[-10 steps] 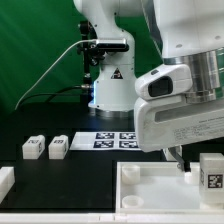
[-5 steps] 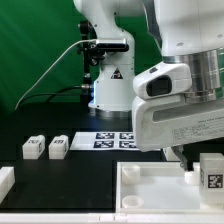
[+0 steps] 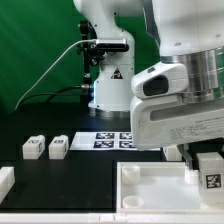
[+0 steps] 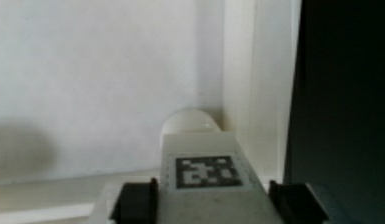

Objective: Assemble one leg

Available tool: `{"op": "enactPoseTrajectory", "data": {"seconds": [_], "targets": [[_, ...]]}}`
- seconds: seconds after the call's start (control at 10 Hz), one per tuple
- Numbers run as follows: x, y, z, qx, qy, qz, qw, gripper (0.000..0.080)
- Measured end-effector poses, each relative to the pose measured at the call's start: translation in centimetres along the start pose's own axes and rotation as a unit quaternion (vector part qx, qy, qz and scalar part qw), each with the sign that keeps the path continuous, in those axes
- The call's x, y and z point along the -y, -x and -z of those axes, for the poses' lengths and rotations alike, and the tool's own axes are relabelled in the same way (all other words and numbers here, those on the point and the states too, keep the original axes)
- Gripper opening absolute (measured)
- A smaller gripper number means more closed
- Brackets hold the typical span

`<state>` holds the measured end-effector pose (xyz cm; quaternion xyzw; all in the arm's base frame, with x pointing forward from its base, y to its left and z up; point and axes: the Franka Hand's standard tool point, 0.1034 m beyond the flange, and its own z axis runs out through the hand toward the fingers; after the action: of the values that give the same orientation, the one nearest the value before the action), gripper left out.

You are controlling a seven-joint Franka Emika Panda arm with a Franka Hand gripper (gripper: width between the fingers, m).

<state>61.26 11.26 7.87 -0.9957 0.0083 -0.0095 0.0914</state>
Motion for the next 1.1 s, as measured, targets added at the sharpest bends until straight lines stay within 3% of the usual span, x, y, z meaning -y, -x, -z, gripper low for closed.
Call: {"op": "enactPoseTrajectory", "data": {"seconds": [0.2, 0.3, 0.5, 0.7, 1.0, 1.1], "targets": [[0.3, -0.7, 0.0, -0.004, -0.003, -0.185, 0.983, 0.0299], [0.6, -0.7, -0.1, -0.002, -0.003, -0.293, 0.956, 0.0298], [1.7, -0.6, -0.6, 0.005, -0.004, -0.48, 0.877, 0.0297], [1.8, -1.1, -0.8, -0.001, -0.037, -0.619, 0.785, 0.0297], [1.9, -1.0, -0.8, -0.001, -0.037, -0.62, 0.784, 0.0297], [1.9, -1.0, -0.8, -0.002, -0.036, -0.612, 0.79, 0.0452]]}}
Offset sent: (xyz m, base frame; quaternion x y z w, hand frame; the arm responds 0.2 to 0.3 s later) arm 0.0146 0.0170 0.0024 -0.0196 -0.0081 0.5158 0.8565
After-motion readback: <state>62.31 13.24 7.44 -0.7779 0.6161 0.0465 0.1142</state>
